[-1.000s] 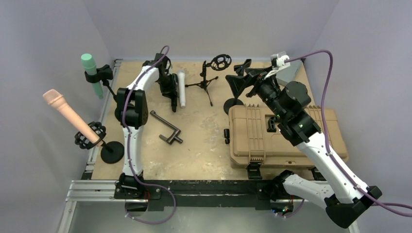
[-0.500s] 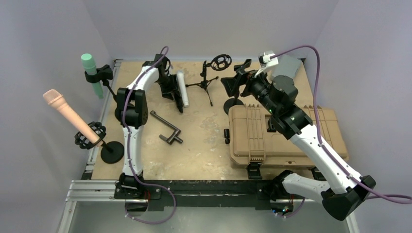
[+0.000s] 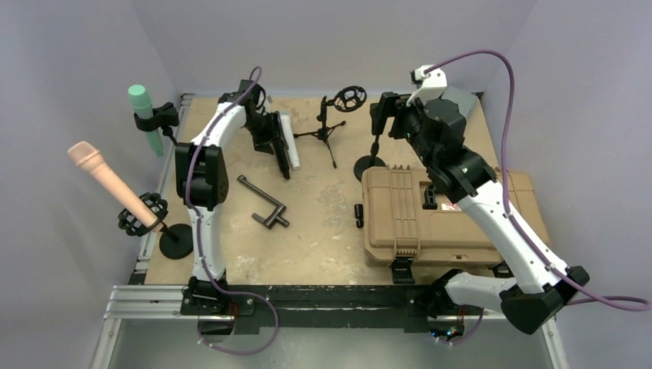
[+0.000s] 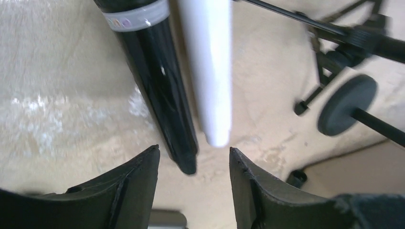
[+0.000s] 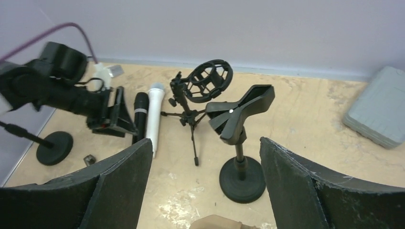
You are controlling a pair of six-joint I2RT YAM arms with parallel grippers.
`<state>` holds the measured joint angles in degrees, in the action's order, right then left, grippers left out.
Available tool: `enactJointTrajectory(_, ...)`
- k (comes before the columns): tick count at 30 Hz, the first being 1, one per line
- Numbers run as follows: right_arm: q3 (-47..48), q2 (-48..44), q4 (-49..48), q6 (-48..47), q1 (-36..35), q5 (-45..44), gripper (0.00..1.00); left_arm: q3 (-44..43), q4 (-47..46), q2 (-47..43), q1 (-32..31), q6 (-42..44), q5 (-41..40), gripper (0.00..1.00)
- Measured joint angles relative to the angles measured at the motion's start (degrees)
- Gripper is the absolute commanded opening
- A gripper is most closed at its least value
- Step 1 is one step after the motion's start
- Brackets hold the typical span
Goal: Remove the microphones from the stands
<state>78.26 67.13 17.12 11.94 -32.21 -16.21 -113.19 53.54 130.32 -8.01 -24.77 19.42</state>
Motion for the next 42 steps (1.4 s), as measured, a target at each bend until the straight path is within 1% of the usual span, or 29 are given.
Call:
enactJointTrajectory(1,0.59,0.61,0.39,0.22,0.37,-0.39,0.79,0.66,-0.13,-1.66,-0.02,-0.17,0.44,0.55)
enactJointTrajectory(3,1.73,2.05,1.11,0.98,1.68,-0.42,0.75,1.53,-0.28,-5.05,-0.15,-0.26,1.36,0.55)
enactJointTrajectory(5,2.45,3.52,1.4,2.08,4.04,1.92,0.73,2.45,-0.79,-9.01,-0.52,-0.39,2.4,0.55)
enactJointTrajectory(8,2.34,4.85,1.07,4.61,9.73,9.53,0.67,3.58,-1.88,-15.19,-2.25,-0.81,4.0,0.55)
enactJointTrajectory(11,1.4,5.31,-0.44,8.02,16.41,18.21,0.67,3.76,-3.13,-20.37,-5.99,-1.07,5.18,0.57)
enactJointTrajectory(13,0.9,5.49,-1.68,9.94,19.47,22.91,0.67,3.8,-3.65,-22.82,-8.76,-0.98,5.92,0.59)
enactJointTrajectory(14,0.87,5.66,-2.32,10.75,20.46,25.07,0.66,3.82,-3.8,-23.98,-10.23,-0.96,6.32,0.6)
enactJointTrajectory(16,0.87,6.16,-3.74,12.26,21.57,29.59,0.59,4.2,-4.22,-26.03,-12.72,-0.7,7.37,0.6)
enactJointTrajectory(21,-0.57,8.02,-8.15,15.72,23.8,38.16,0.55,5.7,-4.96,-29.64,-14.82,-0.11,8.26,0.61)
enactJointTrajectory(25,-1.03,10.67,-9.25,17.29,24.94,40.74,0.53,6.16,-5.25,-30.75,-15.43,0.35,8.33,0.61)
enactJointTrajectory(28,-1.03,12.83,-9.27,17.9,25.27,41.35,0.45,6.23,-5.49,-30.75,-15.72,0.35,8.39,0.61)
enactJointTrajectory(34,-1.03,15.02,-9.38,18.88,25.42,41.51,0.45,6.25,-5.79,-30.75,-15.76,0.33,8.98,0.61)
enactJointTrajectory(42,-1.03,15.43,-10.05,18.78,25.46,41.33,0.42,6.27,-5.9,-30.75,-15.76,0.33,9.53,0.61)
